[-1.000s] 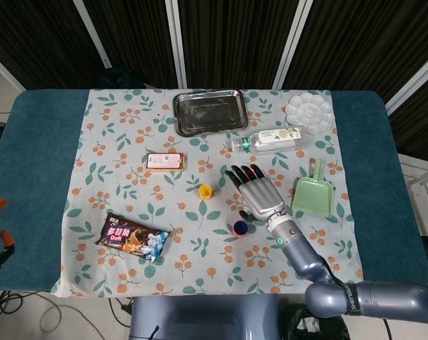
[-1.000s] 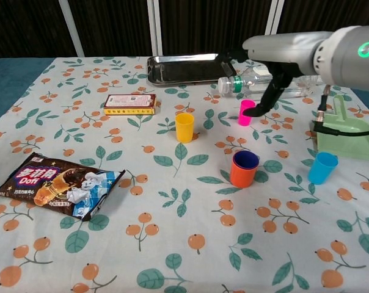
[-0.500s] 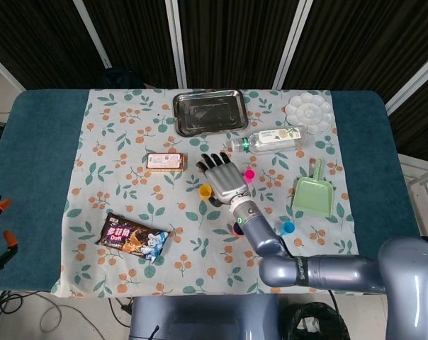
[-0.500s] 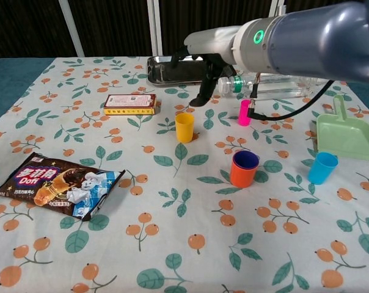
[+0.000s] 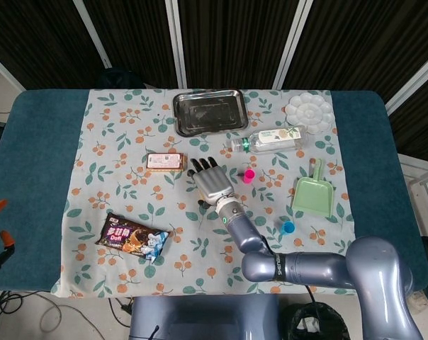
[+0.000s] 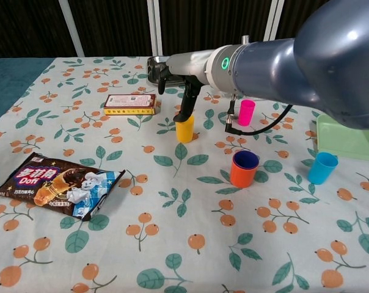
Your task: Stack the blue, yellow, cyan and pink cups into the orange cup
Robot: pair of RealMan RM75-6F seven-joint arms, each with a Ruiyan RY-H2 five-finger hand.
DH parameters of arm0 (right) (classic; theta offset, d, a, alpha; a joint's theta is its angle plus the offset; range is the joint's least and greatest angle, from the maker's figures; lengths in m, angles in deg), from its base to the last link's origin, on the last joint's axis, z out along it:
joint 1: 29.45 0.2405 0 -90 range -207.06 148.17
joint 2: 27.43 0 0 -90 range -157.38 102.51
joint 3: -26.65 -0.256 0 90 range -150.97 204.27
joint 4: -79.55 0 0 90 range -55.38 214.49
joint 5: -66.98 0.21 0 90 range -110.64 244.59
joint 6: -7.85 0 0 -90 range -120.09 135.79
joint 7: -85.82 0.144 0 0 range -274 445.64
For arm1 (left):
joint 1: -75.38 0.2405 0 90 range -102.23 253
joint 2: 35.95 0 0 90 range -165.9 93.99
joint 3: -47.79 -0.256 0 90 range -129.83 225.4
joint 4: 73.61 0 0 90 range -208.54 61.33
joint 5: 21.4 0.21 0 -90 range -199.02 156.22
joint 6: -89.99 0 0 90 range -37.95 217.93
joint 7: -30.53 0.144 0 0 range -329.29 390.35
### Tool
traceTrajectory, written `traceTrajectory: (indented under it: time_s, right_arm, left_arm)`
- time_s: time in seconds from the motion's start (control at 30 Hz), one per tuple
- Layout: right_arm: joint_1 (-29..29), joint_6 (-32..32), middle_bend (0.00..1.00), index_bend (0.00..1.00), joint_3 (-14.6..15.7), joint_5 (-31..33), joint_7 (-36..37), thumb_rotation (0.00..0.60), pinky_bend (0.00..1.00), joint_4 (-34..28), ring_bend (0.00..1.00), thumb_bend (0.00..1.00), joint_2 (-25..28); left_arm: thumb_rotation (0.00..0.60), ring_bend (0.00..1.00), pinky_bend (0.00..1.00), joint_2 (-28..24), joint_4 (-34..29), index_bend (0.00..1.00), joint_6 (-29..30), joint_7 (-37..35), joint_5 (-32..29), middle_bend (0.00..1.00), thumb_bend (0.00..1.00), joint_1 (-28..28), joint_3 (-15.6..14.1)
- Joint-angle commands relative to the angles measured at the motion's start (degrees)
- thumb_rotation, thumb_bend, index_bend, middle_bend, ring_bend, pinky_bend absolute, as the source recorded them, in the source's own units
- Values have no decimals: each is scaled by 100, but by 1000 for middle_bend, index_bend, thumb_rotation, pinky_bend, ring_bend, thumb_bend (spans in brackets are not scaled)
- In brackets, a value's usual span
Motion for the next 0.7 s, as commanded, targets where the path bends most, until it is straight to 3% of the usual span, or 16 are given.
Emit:
traceTrajectory:
  time_s: [0.03,0.7]
  right_arm:
    - [-1,68,0,256,77,-22,34,600,14,60,0,376,-22]
    - [-125,190,0,347,255,-238,395,600,34,667,0,375,-327]
  left_arm:
    - [600,5,33,-6,-3,177,-8,-2,-7,93,682,1,-2]
    - [600,5,33,-8,5,177,-3,13,8,94,682,-2,-1]
